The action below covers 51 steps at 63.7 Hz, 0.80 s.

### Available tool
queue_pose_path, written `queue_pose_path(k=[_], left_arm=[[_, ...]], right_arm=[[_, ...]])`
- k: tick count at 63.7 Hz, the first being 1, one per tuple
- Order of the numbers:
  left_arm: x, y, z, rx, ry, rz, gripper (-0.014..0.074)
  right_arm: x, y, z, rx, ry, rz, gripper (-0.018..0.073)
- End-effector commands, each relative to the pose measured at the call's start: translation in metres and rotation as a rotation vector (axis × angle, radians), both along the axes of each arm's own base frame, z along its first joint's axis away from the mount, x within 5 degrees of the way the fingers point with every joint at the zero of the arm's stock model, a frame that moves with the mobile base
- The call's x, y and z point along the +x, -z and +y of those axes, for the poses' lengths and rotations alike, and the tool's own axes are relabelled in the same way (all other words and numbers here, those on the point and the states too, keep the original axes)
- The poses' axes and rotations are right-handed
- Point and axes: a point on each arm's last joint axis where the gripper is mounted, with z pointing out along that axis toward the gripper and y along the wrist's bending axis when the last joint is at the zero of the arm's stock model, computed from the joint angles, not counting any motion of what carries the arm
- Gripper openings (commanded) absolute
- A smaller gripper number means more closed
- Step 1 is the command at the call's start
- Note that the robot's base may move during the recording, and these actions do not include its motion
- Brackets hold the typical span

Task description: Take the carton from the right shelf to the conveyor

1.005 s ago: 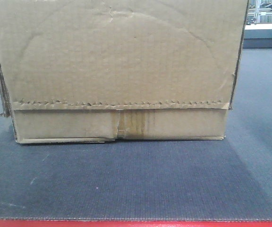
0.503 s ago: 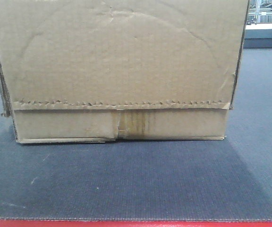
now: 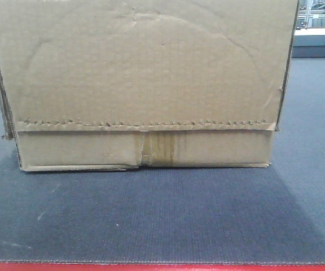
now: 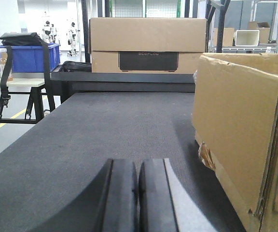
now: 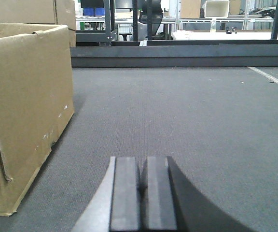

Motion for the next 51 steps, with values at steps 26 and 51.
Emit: queue_pose_path(k=[26,51], left_arm=[[-0.0008,-0.0028,0.0001,0.002,-0.002,-0.027,0.0015],[-0.0008,-0.0028,0.0001,0.002,-0.002,-0.027,0.0015]], right_arm=[[-0.0006,-0.0011,-0.0004,-0.007,0.006,-0.015,-0.0067],[-0.0006,-0.0011,-0.0004,-0.007,0.006,-0.015,-0.0067]])
